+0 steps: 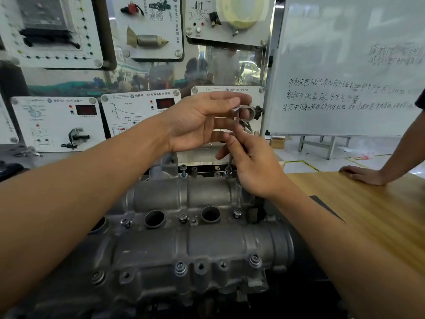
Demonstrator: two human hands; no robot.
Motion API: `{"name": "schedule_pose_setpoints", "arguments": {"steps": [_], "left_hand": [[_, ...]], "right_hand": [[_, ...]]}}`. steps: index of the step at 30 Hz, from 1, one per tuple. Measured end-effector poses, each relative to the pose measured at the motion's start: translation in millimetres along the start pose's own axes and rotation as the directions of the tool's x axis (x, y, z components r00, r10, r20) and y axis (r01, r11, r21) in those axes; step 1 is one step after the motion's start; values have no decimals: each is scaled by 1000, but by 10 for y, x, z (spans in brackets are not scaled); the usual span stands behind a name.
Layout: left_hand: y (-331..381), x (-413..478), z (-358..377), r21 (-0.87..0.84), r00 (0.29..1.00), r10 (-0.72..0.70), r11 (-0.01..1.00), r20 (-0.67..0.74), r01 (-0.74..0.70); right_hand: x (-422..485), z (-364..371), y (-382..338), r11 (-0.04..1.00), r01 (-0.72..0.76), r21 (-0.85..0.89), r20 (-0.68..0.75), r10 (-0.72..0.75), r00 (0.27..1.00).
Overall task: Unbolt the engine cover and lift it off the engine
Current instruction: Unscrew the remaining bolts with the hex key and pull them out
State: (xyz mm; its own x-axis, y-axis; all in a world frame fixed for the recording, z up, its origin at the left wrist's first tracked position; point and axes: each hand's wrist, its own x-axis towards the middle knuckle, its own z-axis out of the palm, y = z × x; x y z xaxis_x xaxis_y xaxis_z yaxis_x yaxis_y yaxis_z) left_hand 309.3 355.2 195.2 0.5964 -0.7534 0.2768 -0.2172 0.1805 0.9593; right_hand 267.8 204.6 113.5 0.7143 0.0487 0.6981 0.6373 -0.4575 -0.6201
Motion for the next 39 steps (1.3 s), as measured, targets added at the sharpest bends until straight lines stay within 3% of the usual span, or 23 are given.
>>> {"name": "schedule_pose_setpoints", "arguments": {"steps": [4,6,8,10,14,17,20,23,26,29,31,34,37,39], "left_hand": [[-18,82,143,308,954,205,942,-220,-131],[-31,120,190,391,905,271,911,-328,-131],[-19,139,232,367,881,235,927,-410,-77],[7,137,249,206,897,101,978,-431,-11],[48,39,141,-114,983,-43,993,-180,23],[46,-29,56,-136,1000,-14,991,17,16],[52,-46,58,-128,999,-3,992,49,10],[68,-7,136,47,998,12,999,-65,-9],[47,58,238,278,958,122,959,-258,-47],[49,136,253,340,894,148,940,-422,4],[67,172,249,290,877,89,955,-472,59],[77,176,240,45,894,-60,995,-443,89],[68,100,152,-176,958,-103,983,-268,56],[57,32,110,-227,991,-80,972,-107,54]], "right_hand": [[-18,6,-6,999,35,8,19,-35,999],[-22,13,0,999,44,20,13,-44,999],[-22,11,7,998,51,38,8,-51,999],[-24,10,9,998,53,45,1,-53,999],[-33,4,0,996,23,89,-48,-19,999],[-33,17,-24,989,32,142,-77,-21,997],[-39,34,-48,971,54,232,-159,-17,987],[-55,34,-30,968,46,245,-178,-2,984],[-50,33,-1,979,49,199,-151,-19,988],[-40,36,9,985,48,164,-105,-31,994],[-39,29,19,989,46,138,-93,-34,995],[-41,11,27,992,57,111,-92,-47,995],[-36,18,20,990,28,136,-107,-13,994],[-31,20,30,985,7,173,-122,15,992]]}}
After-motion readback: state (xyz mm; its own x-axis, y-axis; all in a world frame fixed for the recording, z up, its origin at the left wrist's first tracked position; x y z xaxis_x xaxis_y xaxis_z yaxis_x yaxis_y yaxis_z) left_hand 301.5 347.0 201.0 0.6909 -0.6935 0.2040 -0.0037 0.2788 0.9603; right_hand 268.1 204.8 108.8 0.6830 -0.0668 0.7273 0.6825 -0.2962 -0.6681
